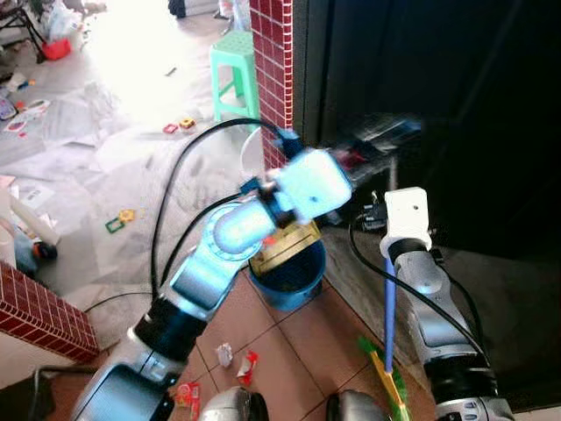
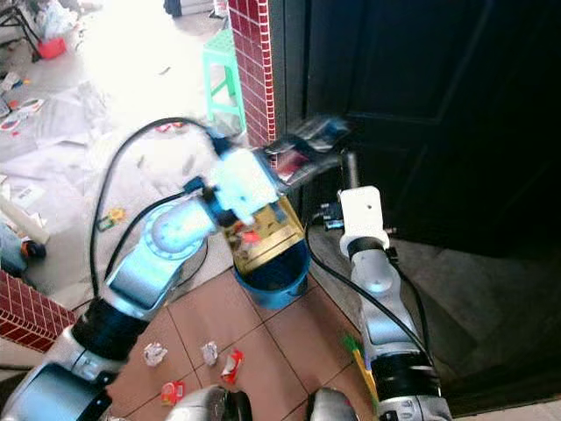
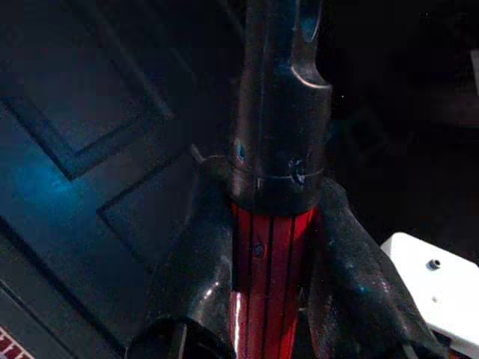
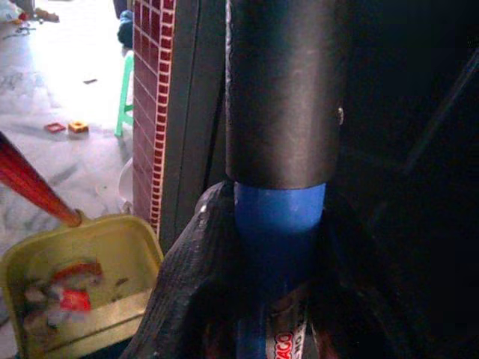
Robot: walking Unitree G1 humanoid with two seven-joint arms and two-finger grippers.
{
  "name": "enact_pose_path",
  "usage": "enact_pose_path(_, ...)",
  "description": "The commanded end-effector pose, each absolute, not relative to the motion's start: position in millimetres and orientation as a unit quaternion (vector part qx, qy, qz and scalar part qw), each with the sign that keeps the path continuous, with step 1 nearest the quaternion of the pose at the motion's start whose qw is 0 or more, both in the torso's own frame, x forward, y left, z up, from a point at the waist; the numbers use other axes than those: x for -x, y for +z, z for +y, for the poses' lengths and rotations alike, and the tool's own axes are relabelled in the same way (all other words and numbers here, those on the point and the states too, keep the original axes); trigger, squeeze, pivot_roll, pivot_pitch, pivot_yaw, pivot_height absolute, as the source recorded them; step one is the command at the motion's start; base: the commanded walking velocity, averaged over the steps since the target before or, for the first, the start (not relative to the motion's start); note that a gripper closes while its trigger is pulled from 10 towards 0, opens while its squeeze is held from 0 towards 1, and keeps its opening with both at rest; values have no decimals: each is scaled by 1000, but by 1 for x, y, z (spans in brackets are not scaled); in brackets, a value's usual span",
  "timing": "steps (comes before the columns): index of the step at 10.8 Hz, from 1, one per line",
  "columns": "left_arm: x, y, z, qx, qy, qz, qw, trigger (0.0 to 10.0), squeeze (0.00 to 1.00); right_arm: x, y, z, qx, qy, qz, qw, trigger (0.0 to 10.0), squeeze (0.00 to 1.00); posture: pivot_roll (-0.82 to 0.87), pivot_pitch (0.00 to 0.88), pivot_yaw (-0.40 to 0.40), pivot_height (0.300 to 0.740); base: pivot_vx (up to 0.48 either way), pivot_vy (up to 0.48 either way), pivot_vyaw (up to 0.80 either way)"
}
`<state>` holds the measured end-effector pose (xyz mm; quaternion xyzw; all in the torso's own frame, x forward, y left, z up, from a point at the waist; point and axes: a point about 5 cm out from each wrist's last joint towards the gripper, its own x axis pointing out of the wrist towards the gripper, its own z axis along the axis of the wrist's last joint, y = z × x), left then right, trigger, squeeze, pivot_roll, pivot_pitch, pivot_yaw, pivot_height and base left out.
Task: Sweep floor
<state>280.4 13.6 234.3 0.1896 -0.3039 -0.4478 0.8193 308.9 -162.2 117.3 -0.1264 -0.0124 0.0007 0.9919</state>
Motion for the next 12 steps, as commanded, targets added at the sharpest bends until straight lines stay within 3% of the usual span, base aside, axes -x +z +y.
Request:
enact_pose_path(1,-278,234,13,-191,-458,-299,815,10000,0,-313,126,-160,126,2,-33,991,10000,0,-127,63,92,740,0,0,0)
enact_pose_path(4,-282,257,20,-150,-424,-314,836,10000,0,-315,126,-161,129,3,-36,991,10000,0,-123,54,84,740,0,0,0)
enact_pose_path(5,-276,253,15,-167,-465,-299,816,10000,0,-316,127,-161,129,4,-37,991,10000,0,-123,54,84,740,0,0,0)
enact_pose_path(7,-280,258,19,-172,-419,-321,832,10000,0,-316,128,-160,129,5,-39,991,10000,0,-123,52,84,740,0,0,0)
enact_pose_path(8,-286,274,28,-145,-364,-348,852,10000,0,-316,127,-161,130,4,-40,991,10000,0,-123,52,84,740,0,0,0)
enact_pose_path(12,-307,340,78,-98,-192,-434,875,10000,0,-315,125,-158,128,11,-40,991,10000,0,-120,57,79,740,0,0,0)
